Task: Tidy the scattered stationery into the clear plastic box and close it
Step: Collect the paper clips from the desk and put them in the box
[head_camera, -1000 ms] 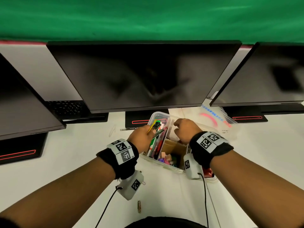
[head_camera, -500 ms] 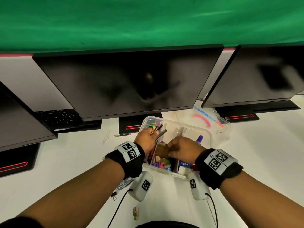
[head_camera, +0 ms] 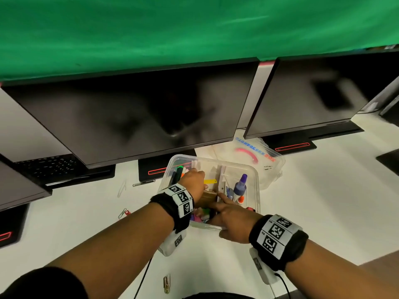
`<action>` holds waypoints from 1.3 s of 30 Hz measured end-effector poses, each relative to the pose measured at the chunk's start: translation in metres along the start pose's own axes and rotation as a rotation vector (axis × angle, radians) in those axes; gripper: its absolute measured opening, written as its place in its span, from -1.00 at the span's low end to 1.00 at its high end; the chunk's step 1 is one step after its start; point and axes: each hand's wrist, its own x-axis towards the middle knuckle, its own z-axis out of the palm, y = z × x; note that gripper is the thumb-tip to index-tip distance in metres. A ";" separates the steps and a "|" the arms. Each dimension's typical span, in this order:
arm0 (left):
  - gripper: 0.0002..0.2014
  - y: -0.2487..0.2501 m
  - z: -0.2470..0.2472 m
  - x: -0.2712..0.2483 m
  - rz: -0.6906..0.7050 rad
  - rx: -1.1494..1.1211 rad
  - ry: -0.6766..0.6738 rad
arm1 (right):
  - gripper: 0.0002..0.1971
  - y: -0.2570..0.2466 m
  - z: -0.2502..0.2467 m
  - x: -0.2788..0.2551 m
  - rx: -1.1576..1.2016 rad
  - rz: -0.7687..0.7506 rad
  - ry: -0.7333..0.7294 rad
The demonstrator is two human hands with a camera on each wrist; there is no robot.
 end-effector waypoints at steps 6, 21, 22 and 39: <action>-0.44 0.003 -0.003 -0.010 0.074 0.022 0.024 | -0.56 -0.011 -0.007 0.000 -0.015 -0.024 -0.039; -0.50 -0.052 -0.015 -0.047 0.184 -0.237 0.203 | -0.66 -0.040 -0.026 0.010 -0.005 0.053 -0.068; -0.55 -0.061 -0.019 -0.052 0.173 -0.250 0.229 | -0.68 -0.045 -0.031 0.013 0.010 0.062 -0.021; -0.67 -0.253 0.024 -0.196 -0.316 -0.195 -0.066 | -0.56 -0.138 0.041 0.122 -0.077 -0.025 -0.221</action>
